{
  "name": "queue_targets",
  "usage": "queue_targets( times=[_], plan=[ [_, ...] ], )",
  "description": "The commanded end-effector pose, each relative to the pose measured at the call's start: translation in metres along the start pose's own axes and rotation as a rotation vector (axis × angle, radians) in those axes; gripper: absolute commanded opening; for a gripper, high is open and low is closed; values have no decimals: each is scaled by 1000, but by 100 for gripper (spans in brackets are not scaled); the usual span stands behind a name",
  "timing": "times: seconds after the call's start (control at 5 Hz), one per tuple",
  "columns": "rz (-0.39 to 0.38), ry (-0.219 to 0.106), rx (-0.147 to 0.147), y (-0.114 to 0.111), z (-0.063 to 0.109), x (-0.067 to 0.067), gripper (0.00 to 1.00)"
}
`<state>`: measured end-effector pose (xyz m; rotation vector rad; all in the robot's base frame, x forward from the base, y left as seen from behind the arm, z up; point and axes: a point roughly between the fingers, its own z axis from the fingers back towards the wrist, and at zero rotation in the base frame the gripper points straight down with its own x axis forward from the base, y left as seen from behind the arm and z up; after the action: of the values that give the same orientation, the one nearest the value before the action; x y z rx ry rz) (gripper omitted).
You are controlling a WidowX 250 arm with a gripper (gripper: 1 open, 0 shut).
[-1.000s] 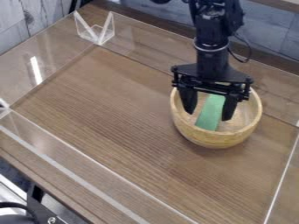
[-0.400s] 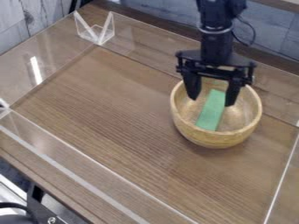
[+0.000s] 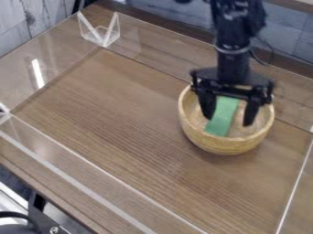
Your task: Move green stick from inside the wooden bowl to the table next to it
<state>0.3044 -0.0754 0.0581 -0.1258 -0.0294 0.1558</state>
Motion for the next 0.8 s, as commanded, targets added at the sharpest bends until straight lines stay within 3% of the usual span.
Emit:
queue_targets(
  times=[0.0,0.2,0.4,0.6],
  plan=[
    [16,-40,-13,-4,8,1,100],
    [40,-50,-18,3,16,6,100],
    [14,-40,-13,6,22,6,100],
    [14,-36,-10,8,15,5,100]
  ],
)
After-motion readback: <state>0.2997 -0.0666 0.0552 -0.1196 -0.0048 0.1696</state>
